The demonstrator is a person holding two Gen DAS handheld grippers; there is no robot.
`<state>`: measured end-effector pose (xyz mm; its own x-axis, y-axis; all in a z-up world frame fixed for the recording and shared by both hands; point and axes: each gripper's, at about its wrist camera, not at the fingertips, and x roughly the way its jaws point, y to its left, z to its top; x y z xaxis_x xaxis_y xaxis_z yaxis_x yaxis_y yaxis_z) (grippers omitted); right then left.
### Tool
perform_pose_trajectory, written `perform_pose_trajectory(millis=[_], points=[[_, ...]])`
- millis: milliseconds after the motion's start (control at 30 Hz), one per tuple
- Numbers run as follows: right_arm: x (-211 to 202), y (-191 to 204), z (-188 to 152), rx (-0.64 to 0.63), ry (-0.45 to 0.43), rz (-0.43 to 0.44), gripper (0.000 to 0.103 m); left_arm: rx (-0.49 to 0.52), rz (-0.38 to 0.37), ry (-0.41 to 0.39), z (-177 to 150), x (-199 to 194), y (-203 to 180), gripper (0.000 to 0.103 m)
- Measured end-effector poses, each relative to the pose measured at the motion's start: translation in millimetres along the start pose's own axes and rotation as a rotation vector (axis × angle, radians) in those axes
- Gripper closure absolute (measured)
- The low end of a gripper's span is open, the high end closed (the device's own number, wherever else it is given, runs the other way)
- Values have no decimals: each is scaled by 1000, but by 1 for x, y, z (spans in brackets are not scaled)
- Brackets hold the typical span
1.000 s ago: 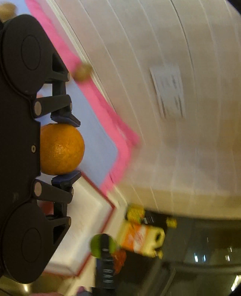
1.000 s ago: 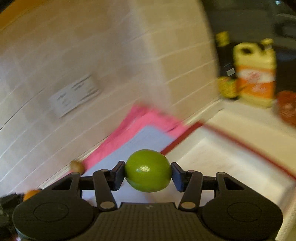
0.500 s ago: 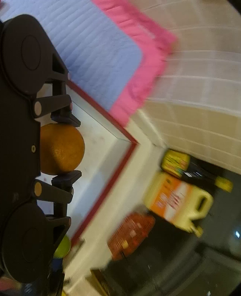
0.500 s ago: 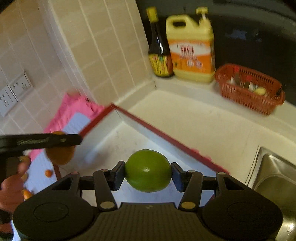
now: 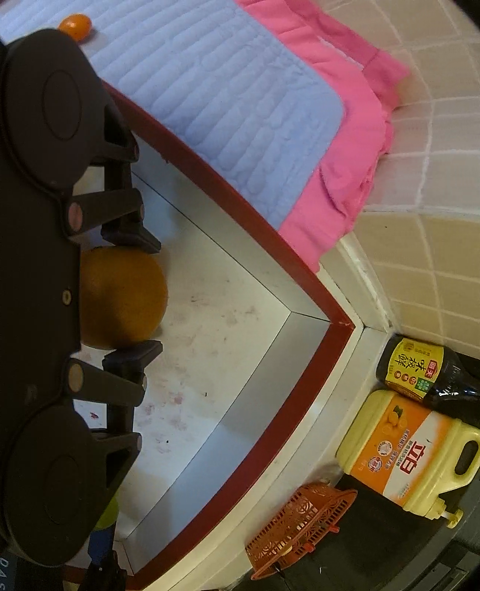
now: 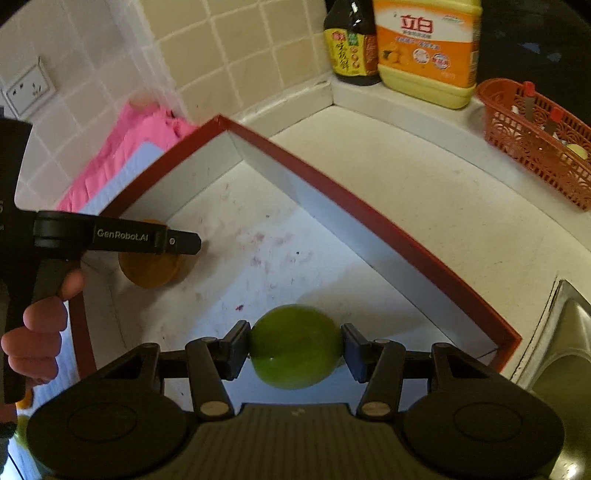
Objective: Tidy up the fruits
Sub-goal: 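Carry the orange and green apple into the white box with both tools, then open both tools to release the fruit and pull back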
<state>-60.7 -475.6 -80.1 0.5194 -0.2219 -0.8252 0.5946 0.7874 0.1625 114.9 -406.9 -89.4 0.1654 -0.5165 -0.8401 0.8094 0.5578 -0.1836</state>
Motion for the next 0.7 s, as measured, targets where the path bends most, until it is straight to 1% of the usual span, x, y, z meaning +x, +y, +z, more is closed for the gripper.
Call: perform_pose_trajectory(millis=[67,100,133,167,200,300,333,367,400,500,567,633,700], points=[[0,3,0,-22,7,-7,47,9,0,-16,-2,-3,-2,40],[-2,4,1,-26,8,-3,47,11,3,-28,-2,-7,-4,37],[-5,5,1,-21,0,3,45,16,7,-38,-2,-12,-5,29],[-10,4,1,-11,-10,7,41,22,10,-53,-2,-18,-6,27],[-16,4,2,-7,-22,13,36,28,10,-67,-3,-24,-7,27],[-38,5,6,-16,-67,4,33,29,23,-118,-4,-51,-3,27],[-47,6,7,-19,-86,-3,30,26,25,-140,-5,-62,0,27],[-56,6,9,-21,-109,-11,27,19,28,-166,-7,-75,4,27],[-67,7,11,-21,-138,-20,20,13,34,-190,-8,-87,8,27],[-100,12,15,-16,-247,-47,13,0,65,-275,-18,-132,21,27],[-122,18,19,-16,-323,-49,8,-12,114,-325,-26,-164,31,25],[-143,28,23,-12,-388,-34,5,-24,165,-372,-36,-198,42,24],[-160,40,27,-5,-445,28,2,-38,207,-410,-46,-229,54,24]])
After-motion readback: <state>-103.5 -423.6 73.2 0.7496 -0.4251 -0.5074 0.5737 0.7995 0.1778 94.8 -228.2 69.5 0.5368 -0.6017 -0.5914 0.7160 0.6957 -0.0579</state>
